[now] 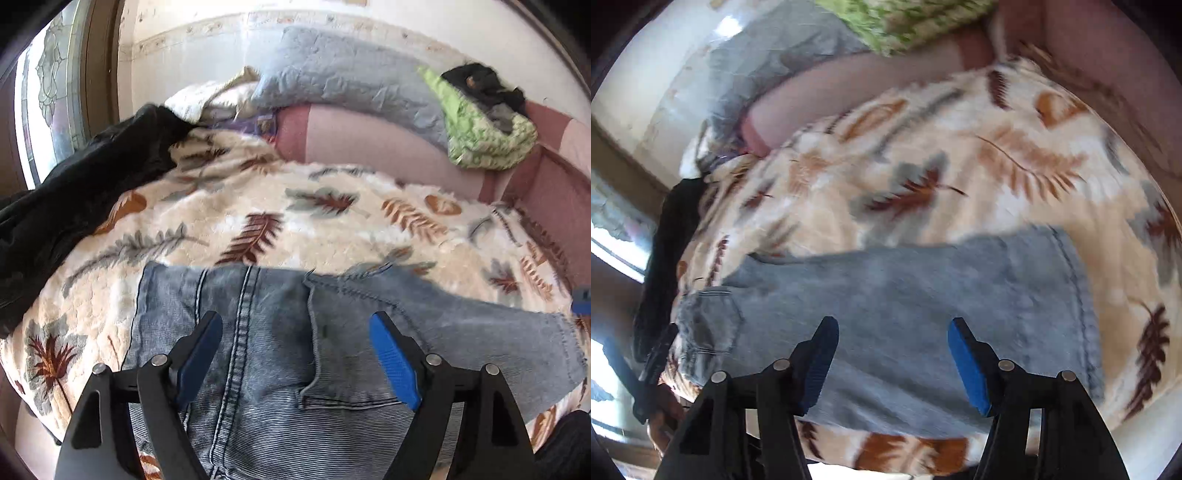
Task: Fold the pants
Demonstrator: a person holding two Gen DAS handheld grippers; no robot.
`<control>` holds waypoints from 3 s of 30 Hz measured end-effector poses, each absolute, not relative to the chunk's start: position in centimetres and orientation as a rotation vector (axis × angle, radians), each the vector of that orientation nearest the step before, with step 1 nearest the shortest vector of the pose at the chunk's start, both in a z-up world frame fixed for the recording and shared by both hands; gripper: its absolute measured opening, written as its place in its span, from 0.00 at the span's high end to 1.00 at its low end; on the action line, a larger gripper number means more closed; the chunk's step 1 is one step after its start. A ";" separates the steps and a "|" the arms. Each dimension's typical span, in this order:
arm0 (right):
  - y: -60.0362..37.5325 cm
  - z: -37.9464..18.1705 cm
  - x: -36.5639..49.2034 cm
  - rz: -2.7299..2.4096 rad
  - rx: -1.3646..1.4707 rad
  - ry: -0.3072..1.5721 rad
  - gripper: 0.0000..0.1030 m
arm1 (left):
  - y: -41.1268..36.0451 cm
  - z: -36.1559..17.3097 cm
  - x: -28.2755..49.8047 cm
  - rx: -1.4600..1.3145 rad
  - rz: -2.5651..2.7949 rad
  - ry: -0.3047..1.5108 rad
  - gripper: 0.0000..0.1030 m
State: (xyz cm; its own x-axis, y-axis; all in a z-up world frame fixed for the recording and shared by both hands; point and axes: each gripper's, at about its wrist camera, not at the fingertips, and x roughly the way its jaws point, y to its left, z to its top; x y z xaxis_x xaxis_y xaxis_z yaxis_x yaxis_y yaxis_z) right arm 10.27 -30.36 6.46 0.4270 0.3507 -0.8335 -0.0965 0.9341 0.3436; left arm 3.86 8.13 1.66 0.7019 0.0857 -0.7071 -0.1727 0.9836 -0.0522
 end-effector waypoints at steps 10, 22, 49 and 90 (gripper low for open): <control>-8.4 -2.0 21.2 0.536 -0.199 1.257 0.54 | 10.8 -1.6 4.2 -0.231 0.146 0.909 0.20; -4.1 -2.8 19.4 0.440 -0.679 1.021 0.99 | 10.2 -1.9 4.4 -0.208 0.159 0.912 0.19; -22.6 -4.5 14.2 0.360 0.367 1.223 0.37 | 9.3 -1.9 3.6 -0.142 0.166 0.891 0.19; -42.9 -0.3 6.8 0.252 0.767 0.740 0.22 | -5.4 4.8 0.2 0.032 -0.093 0.718 0.17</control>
State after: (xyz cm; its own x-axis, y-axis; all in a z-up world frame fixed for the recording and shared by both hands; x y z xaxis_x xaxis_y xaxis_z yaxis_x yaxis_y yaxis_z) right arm 6.84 -42.90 -0.29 0.7241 0.4607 -0.5133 0.0520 0.7056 0.7067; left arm 0.18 -5.45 4.82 0.7492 -0.0738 -0.6583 0.0957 0.9954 -0.0028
